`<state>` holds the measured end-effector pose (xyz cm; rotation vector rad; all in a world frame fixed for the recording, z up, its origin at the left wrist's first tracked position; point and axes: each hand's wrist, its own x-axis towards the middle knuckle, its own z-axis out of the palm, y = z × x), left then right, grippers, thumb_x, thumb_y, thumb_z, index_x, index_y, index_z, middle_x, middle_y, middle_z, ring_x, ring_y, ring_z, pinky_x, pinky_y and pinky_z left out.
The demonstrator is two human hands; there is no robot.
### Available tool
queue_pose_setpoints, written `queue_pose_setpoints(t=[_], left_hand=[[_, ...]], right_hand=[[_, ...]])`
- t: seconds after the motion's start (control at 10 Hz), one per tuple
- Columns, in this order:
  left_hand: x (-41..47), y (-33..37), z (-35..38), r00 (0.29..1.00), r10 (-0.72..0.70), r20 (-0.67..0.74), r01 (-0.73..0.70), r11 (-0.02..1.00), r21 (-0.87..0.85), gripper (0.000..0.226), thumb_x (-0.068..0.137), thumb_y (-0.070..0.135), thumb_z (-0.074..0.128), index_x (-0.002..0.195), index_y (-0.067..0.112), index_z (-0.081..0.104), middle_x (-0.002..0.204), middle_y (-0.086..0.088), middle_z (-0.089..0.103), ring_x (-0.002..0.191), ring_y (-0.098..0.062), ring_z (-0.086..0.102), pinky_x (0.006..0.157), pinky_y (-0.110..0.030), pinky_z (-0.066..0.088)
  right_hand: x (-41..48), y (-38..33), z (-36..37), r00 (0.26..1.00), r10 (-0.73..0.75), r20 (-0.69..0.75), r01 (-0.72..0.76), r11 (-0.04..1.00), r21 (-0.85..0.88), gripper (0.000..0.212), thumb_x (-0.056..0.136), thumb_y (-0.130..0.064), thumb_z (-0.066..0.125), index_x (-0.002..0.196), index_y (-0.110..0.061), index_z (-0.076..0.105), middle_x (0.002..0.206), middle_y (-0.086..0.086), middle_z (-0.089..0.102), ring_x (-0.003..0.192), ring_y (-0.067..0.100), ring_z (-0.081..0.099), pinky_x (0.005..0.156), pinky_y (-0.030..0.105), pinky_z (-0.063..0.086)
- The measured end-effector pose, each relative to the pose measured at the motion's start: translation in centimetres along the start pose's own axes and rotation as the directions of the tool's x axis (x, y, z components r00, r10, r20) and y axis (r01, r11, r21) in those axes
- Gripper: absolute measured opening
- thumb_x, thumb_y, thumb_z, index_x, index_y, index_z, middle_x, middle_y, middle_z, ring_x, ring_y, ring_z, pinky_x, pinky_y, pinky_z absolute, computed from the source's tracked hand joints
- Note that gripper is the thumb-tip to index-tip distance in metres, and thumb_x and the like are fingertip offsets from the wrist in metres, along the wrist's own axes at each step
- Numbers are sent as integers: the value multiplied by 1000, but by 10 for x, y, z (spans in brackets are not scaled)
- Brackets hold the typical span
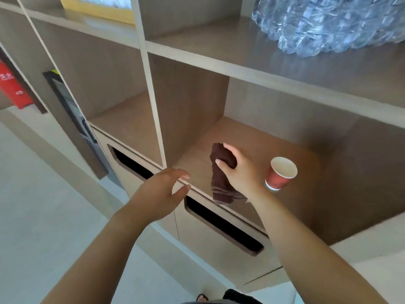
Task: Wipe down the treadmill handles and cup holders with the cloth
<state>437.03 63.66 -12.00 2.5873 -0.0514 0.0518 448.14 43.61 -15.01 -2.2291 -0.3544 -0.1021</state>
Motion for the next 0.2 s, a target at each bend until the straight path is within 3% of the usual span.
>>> queue_pose_setpoints(t=[0.1, 0.2], left_hand=[[19, -6, -6, 999, 25, 21, -25, 1000, 2, 30, 90, 35, 50, 119, 30, 55, 119, 10, 60, 94, -1, 49, 80, -21, 41], [31, -9, -17, 998, 46, 34, -46, 999, 1, 31, 90, 32, 50, 120, 30, 55, 120, 9, 59, 96, -7, 58, 87, -31, 49]], right_hand=[[22, 9, 2, 992, 78, 95, -63, 987, -150, 51, 88, -43, 57, 137, -34, 42, 145, -3, 41, 132, 16, 39, 101, 30, 34], [22, 10, 8, 998, 53, 22, -48, 981, -190, 48, 89, -44, 57, 134, -36, 45, 147, -2, 41, 134, 17, 37, 103, 31, 34]])
